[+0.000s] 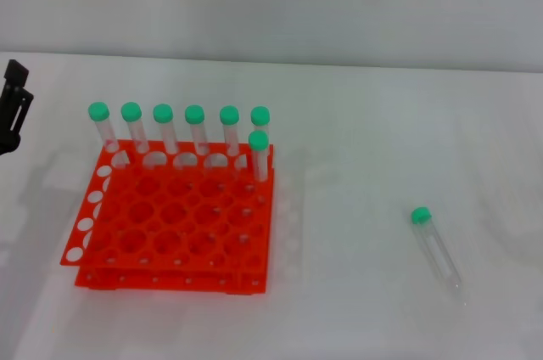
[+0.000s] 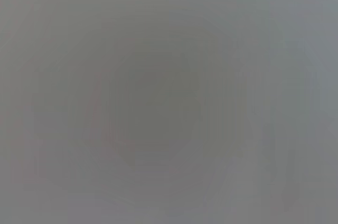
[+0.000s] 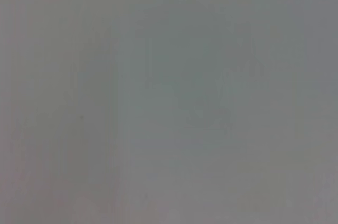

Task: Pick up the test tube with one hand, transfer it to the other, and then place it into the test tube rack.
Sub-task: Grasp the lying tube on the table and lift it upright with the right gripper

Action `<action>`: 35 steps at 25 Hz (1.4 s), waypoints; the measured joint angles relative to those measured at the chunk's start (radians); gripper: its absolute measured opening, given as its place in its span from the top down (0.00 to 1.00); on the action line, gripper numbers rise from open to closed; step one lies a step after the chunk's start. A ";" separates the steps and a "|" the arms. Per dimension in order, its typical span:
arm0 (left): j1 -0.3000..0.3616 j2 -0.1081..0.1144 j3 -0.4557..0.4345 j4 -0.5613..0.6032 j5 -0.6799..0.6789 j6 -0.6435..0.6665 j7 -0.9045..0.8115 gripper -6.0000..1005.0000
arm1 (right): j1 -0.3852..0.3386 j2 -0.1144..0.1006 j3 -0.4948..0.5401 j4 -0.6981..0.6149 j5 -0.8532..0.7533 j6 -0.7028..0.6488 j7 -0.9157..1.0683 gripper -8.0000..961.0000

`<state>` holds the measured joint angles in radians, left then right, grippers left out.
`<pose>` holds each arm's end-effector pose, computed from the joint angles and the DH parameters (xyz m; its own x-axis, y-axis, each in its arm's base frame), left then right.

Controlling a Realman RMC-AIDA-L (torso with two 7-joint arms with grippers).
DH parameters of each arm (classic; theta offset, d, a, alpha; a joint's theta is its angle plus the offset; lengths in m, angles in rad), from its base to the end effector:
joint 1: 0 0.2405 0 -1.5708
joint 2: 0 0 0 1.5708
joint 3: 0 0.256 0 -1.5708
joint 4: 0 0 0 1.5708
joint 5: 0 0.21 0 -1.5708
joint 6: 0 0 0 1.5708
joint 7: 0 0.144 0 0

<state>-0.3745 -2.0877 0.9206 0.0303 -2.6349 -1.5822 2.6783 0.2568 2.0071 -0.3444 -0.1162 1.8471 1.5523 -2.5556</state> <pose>-0.3298 0.2881 0.0341 0.4984 -0.2986 0.8139 0.8030 -0.1950 -0.5632 0.3724 0.2548 0.0569 0.5981 0.1372 -0.7896 -0.7460 -0.2645 -0.6111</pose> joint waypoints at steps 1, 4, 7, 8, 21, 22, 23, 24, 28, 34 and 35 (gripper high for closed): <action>0.003 -0.001 0.000 0.000 -0.003 -0.002 0.000 0.27 | 0.000 0.000 -0.001 0.000 0.000 0.003 0.000 0.09; 0.005 -0.002 0.000 -0.003 -0.013 -0.004 -0.002 0.27 | 0.001 0.000 -0.003 -0.001 0.000 0.011 0.004 0.09; 0.005 -0.001 0.001 -0.002 -0.012 -0.005 -0.003 0.27 | 0.002 0.001 -0.006 0.000 0.000 0.019 0.003 0.09; 0.004 -0.001 0.001 -0.002 -0.011 -0.005 -0.004 0.27 | 0.002 0.001 -0.009 0.001 0.000 0.020 0.003 0.09; -0.013 -0.001 0.004 -0.007 -0.011 -0.002 -0.015 0.27 | -0.006 -0.003 -0.138 -0.104 0.000 0.053 0.138 0.09; -0.014 -0.001 0.004 -0.008 -0.011 -0.002 -0.015 0.27 | -0.007 -0.003 -0.164 -0.139 -0.001 0.052 0.179 0.09; -0.015 -0.002 0.004 -0.008 -0.012 -0.003 -0.015 0.27 | -0.008 -0.003 -0.189 -0.176 -0.001 0.052 0.223 0.09; -0.015 -0.002 0.003 -0.008 -0.012 -0.005 -0.015 0.27 | -0.009 -0.003 -0.214 -0.213 -0.001 0.051 0.270 0.09; -0.016 -0.002 0.001 -0.007 -0.013 -0.001 -0.015 0.27 | -0.018 -0.004 -0.283 -0.366 -0.031 0.029 0.482 0.09; -0.019 -0.002 0.002 -0.007 -0.013 0.005 -0.016 0.27 | -0.007 -0.003 -0.323 -0.694 -0.267 -0.040 0.905 0.09; -0.018 -0.002 0.001 -0.007 -0.013 0.005 -0.017 0.27 | -0.003 -0.003 -0.329 -0.753 -0.310 -0.055 0.974 0.09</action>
<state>-0.3920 -2.0897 0.9213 0.0230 -2.6476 -1.5772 2.6611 0.2533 2.0040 -0.6734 -0.8690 1.5371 1.4972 -1.5813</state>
